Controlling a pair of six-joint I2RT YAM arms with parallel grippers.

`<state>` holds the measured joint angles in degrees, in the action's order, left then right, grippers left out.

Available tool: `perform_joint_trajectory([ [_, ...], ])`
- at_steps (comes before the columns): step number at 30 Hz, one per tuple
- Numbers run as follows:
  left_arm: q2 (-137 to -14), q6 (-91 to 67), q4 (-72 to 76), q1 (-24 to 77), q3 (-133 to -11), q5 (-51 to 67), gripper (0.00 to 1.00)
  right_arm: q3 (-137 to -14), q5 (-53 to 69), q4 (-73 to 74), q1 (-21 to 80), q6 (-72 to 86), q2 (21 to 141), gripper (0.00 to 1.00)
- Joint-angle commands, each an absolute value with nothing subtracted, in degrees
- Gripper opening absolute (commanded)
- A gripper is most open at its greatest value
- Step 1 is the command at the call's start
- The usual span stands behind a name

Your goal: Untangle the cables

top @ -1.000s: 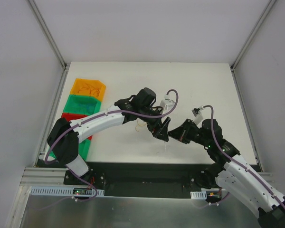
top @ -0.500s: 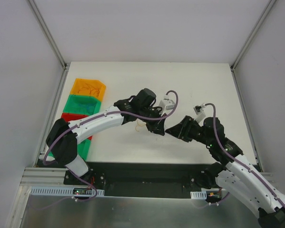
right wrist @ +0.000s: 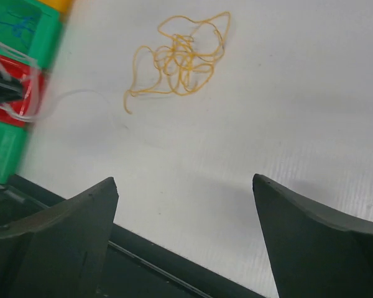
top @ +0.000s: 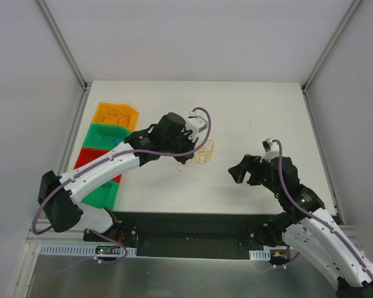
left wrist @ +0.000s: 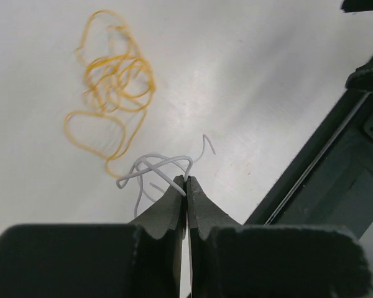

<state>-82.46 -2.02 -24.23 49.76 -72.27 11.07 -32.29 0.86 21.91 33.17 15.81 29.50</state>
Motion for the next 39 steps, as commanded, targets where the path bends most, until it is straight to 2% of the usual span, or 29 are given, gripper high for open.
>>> perform_joint_trajectory([
  [1,-68.50,-10.88,-30.31,42.91,-65.85,0.35,0.00,-29.28,2.70,19.70,31.56,7.83,32.69,0.92],
  [5,-54.00,-19.32,-36.81,32.02,-58.20,-5.35,0.00,-26.29,7.98,15.13,30.50,6.24,35.77,0.92],
  [8,-47.39,-23.10,-45.32,26.12,-57.56,-11.05,0.00,-25.31,8.88,13.89,30.41,5.80,36.83,0.92],
  [14,-46.76,-30.22,-60.80,13.64,-59.15,-15.29,0.00,-20.84,8.71,9.15,30.06,6.68,35.16,0.92],
  [18,-44.92,-31.90,-63.10,6.08,-60.29,-16.69,0.00,-17.50,4.93,7.83,29.97,7.21,34.02,0.92],
  [20,-43.69,-33.83,-64.24,3.35,-61.43,-21.59,0.00,-16.44,4.57,6.51,29.97,7.47,33.40,0.92],
  [23,-40.79,-37.25,-63.73,1.50,-60.56,-30.82,0.00,-15.74,4.49,5.37,29.97,7.38,32.61,0.92],
  [27,-40.60,-40.34,-63.46,1.14,-57.84,-34.97,0.00,-14.50,4.74,4.66,29.97,7.47,30.86,0.92],
  [39,-41.14,-43.06,-56.52,0.44,-48.61,-32.70,0.00,-13.97,5.18,4.39,30.06,7.56,30.23,0.92],
])
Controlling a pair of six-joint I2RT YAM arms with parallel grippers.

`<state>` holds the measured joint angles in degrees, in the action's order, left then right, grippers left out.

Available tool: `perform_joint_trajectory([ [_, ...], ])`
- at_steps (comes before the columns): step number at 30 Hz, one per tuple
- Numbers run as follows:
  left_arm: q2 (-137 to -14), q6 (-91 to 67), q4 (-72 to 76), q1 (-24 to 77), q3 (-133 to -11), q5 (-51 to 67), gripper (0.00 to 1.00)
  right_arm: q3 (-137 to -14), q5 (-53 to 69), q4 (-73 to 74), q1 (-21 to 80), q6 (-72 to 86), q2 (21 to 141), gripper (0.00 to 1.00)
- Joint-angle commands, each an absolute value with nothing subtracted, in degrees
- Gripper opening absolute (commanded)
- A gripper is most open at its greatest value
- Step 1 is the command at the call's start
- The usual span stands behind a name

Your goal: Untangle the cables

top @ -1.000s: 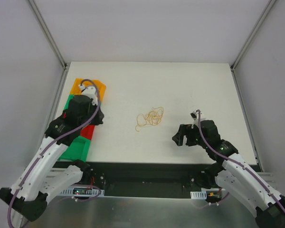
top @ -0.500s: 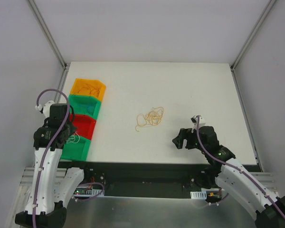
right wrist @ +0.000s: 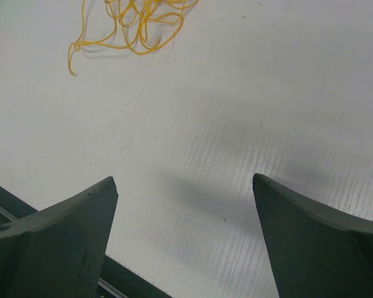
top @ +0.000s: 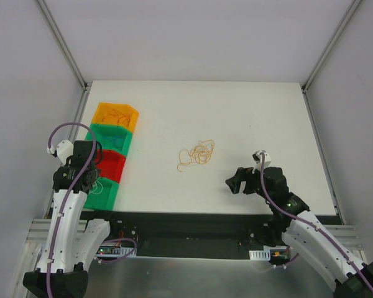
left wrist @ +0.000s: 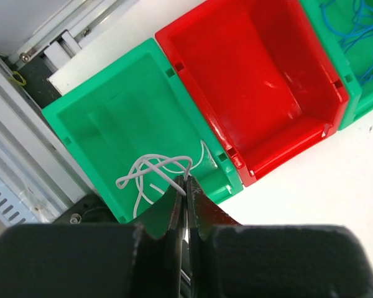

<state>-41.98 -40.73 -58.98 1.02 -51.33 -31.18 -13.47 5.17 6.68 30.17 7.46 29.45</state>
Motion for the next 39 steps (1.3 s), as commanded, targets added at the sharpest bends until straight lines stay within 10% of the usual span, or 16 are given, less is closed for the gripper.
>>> perform_joint_trajectory([
  [1,-41.05,-43.94,-56.51,-0.95,-47.82,-32.78,0.00,-13.97,5.19,4.39,29.97,7.56,30.15,0.92],
  [7,-39.38,-46.67,-55.11,-1.93,-45.71,-32.96,0.02,-13.45,4.92,4.22,30.06,7.56,28.57,0.92],
  [14,-36.39,-47.55,-53.09,-2.46,-44.38,-36.30,0.75,-13.54,5.19,4.31,29.97,7.56,28.65,0.92],
  [17,-34.20,-46.59,-52.74,-2.46,-45.52,-34.90,0.87,-13.62,5.10,4.31,29.97,7.56,28.74,0.92],
  [28,-39.62,-38.48,-26.29,-0.98,-42.36,8.25,0.71,-13.88,4.22,3.78,29.97,7.47,30.31,0.91],
  [39,-83.55,-37.43,-18.72,17.58,-68.27,25.37,0.70,-29.52,-2.47,12.75,30.06,15.20,53.15,0.78],
])
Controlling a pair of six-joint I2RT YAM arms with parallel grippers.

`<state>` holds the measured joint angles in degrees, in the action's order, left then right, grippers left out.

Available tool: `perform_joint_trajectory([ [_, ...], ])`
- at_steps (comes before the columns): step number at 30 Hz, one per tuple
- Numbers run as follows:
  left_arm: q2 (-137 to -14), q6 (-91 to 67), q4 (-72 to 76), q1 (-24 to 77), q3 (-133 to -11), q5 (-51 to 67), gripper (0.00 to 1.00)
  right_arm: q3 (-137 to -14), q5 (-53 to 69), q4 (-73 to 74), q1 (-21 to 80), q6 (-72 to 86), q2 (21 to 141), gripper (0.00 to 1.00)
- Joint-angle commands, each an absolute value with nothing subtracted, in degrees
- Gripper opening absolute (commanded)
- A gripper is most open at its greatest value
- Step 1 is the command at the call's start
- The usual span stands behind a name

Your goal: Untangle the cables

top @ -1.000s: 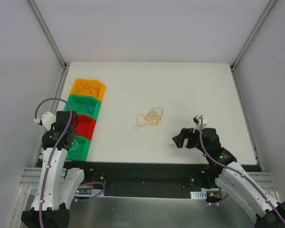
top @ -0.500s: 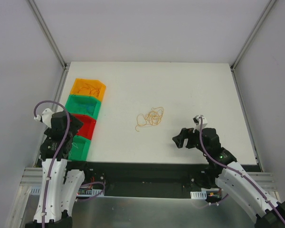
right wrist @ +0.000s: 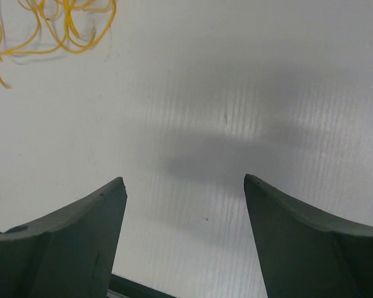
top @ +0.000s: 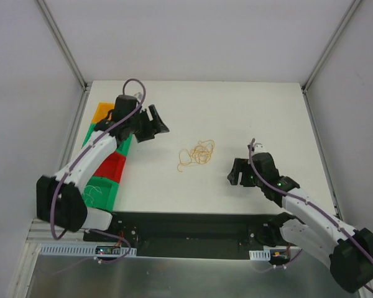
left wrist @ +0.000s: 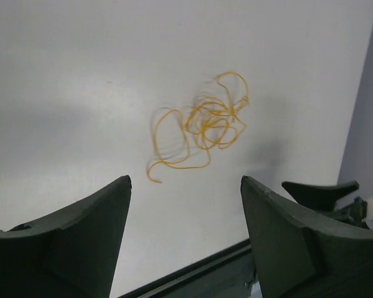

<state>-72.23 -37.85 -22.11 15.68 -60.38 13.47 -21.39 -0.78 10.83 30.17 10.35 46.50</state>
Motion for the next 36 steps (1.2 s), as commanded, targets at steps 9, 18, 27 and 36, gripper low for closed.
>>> perform_joint_trajectory([
  [9,-89.83,-35.31,-16.45,17.58,-68.21,33.29,0.66,-46.82,4.92,8.79,32.86,16.18,74.51,0.63],
  [18,-88.33,-36.82,-12.74,18.11,-66.45,37.44,0.66,-68.44,-7.28,17.64,41.13,3.18,95.34,0.60],
  [27,-89.82,-38.93,-10.81,17.23,-66.01,40.95,0.66,-80.59,-25.04,26.81,45.18,-4.30,105.81,0.59],
  [36,-89.91,-41.31,-3.88,13.36,-64.51,50.33,0.70,-80.06,-18.39,24.34,45.26,-1.24,105.12,0.29],
])
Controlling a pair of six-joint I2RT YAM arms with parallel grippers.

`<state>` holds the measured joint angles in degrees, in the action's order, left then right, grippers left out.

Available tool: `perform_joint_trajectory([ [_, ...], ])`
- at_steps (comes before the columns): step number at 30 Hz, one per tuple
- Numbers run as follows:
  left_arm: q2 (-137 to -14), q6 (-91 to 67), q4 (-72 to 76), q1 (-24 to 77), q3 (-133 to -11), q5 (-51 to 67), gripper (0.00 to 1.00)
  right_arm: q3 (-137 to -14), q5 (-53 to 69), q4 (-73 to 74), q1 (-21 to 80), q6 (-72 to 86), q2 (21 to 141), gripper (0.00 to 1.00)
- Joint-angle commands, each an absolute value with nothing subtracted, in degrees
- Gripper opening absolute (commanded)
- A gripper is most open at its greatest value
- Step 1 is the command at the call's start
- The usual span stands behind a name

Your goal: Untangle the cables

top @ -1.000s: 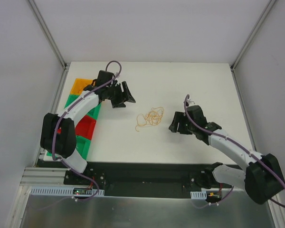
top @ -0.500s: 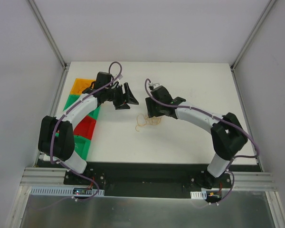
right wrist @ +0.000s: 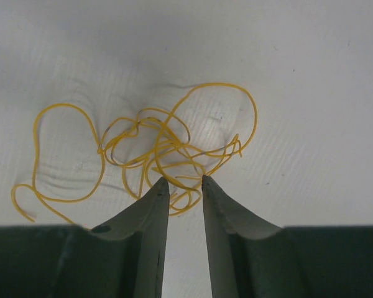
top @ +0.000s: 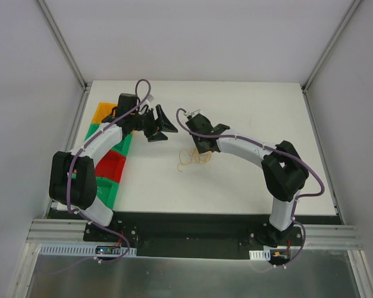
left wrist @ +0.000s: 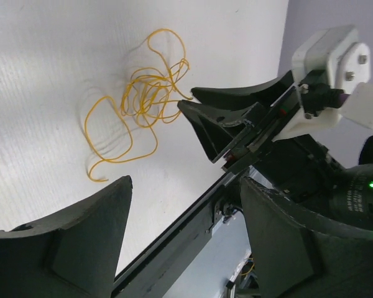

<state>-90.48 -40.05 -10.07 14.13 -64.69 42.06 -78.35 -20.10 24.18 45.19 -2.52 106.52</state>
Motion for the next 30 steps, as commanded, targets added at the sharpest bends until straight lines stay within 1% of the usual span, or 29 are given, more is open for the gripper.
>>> perform_joint_trajectory([
  [1,-89.91,-40.87,-2.30,13.45,-64.77,52.10,0.73,-80.94,-16.63,24.78,45.26,-0.62,105.03,0.27],
  [2,-89.91,-40.43,-1.76,13.45,-65.04,53.16,0.77,-81.82,-15.48,25.05,45.26,-0.18,104.86,0.21],
  [4,-90.17,-39.91,-1.06,13.45,-65.21,54.40,0.81,-83.66,-14.42,26.53,45.26,-0.18,104.77,0.00],
  [7,-90.35,-40.43,-0.18,13.71,-64.25,55.10,0.84,-84.29,-14.07,28.92,45.53,2.54,102.50,0.00],
  [12,-92.28,-42.53,4.12,15.11,-63.64,57.82,0.86,-77.26,-9.24,26.02,46.58,6.85,88.54,0.00],
  [14,-93.60,-47.08,9.63,15.73,-61.97,60.80,0.86,-76.12,-8.26,26.19,46.58,8.87,83.69,0.00],
  [16,-94.39,-54.28,20.41,17.04,-58.90,63.88,0.87,-75.15,-9.83,26.28,46.58,12.72,79.73,0.00],
  [18,-94.48,-56.69,24.51,19.24,-57.75,64.51,0.87,-74.88,-8.80,25.32,46.58,15.63,76.92,0.00],
  [22,-95.44,-54.67,24.61,25.21,-57.74,64.07,0.88,-76.72,-4.05,22.24,46.58,20.20,74.19,0.00],
  [25,-98.43,-54.75,24.35,28.82,-58.10,64.78,0.88,-78.92,-0.62,20.22,47.28,23.55,72.60,0.00],
  [26,-99.22,-54.84,23.82,29.44,-58.01,64.25,0.86,-80.14,1.73,20.21,47.72,24.25,71.73,0.00],
  [30,-103.61,-54.67,21.54,29.62,-58.01,62.76,0.80,-86.11,1.41,20.65,50.09,24.70,68.12,0.00],
])
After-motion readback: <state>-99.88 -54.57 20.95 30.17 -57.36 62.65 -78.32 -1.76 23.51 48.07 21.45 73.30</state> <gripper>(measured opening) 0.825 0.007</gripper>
